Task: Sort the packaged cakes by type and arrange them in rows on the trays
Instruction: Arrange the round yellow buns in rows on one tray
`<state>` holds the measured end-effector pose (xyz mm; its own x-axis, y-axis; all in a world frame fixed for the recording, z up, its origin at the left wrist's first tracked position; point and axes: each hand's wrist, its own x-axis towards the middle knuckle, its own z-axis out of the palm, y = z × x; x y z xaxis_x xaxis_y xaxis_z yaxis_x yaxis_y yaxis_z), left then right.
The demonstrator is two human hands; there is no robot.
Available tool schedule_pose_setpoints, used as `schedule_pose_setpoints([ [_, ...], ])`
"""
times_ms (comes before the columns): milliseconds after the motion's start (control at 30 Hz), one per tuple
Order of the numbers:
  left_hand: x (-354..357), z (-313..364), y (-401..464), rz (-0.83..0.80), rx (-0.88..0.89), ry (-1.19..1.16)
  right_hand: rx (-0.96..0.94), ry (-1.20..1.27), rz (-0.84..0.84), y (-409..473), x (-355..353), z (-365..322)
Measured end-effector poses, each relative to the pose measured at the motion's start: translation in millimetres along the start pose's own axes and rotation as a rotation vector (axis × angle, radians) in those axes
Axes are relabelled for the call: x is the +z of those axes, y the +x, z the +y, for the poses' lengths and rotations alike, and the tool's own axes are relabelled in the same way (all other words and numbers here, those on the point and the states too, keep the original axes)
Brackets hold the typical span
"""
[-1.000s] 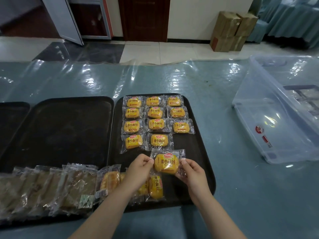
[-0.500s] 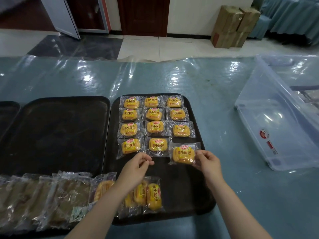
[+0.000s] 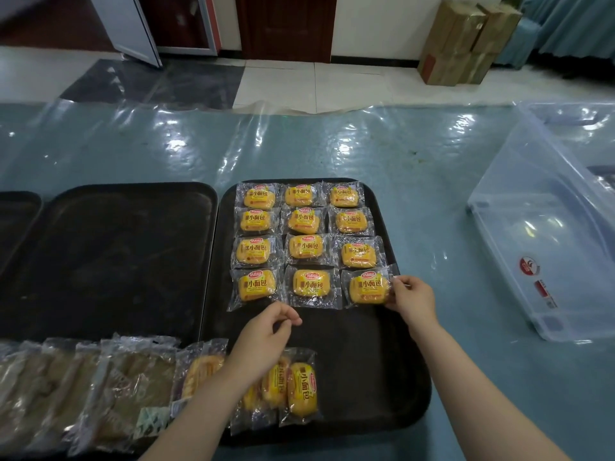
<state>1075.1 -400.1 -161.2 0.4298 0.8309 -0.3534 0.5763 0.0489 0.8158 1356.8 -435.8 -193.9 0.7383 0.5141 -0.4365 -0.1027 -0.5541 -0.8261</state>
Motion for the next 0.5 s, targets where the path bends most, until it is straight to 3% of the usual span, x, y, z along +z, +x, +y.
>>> schedule_pose_setpoints([
  [267, 0, 0, -1, 0.005, 0.015, 0.017, 0.009, -0.074, -0.023, 1, 2, -1],
  [500, 2, -1, -3, -0.004, 0.106, 0.190, -0.188, -0.506, -0.096, -11, -6, -5],
])
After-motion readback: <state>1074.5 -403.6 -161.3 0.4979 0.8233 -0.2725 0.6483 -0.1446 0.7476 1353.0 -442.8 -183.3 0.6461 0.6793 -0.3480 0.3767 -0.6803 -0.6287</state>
